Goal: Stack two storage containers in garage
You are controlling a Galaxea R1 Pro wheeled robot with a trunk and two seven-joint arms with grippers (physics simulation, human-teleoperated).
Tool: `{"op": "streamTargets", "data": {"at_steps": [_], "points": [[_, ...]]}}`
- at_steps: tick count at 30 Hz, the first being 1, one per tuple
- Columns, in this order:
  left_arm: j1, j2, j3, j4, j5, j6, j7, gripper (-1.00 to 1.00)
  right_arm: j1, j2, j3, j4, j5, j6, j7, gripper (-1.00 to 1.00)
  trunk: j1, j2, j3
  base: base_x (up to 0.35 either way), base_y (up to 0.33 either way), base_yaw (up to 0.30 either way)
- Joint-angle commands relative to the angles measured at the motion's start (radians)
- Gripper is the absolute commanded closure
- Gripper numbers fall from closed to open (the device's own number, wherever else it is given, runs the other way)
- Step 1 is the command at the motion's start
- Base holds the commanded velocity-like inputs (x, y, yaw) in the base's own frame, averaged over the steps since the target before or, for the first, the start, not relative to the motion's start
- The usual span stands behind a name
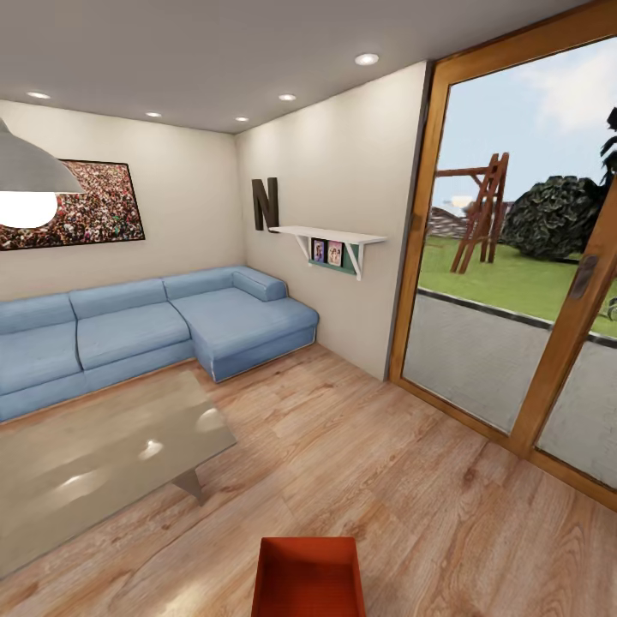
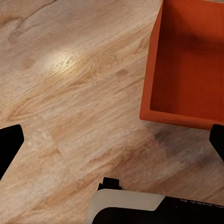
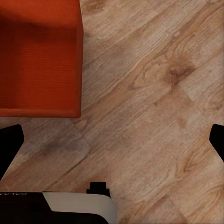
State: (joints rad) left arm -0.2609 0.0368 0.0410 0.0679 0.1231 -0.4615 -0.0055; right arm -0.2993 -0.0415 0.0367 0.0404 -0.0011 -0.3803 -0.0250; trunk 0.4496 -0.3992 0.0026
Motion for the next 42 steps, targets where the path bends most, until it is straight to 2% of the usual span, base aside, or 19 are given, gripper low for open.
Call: {"op": "streamTargets", "data": {"at_steps": [1, 42], "points": [[-0.001, 0.000, 0.004, 0.004, 0.001, -0.006, -0.001, -1.00, -0.001, 0.000, 0.003, 0.004, 0.000, -0.006, -0.003, -1.00, 0.000, -0.001, 0.000, 0.000, 0.000, 0.000], [-0.001, -0.001, 0.004, 0.004, 0.001, -0.006, -0.001, -1.00, -0.001, 0.000, 0.008, 0.004, 0.003, -0.006, 0.005, -1.00, 0.000, -0.001, 0.001, 0.019, 0.007, -0.014]]}}
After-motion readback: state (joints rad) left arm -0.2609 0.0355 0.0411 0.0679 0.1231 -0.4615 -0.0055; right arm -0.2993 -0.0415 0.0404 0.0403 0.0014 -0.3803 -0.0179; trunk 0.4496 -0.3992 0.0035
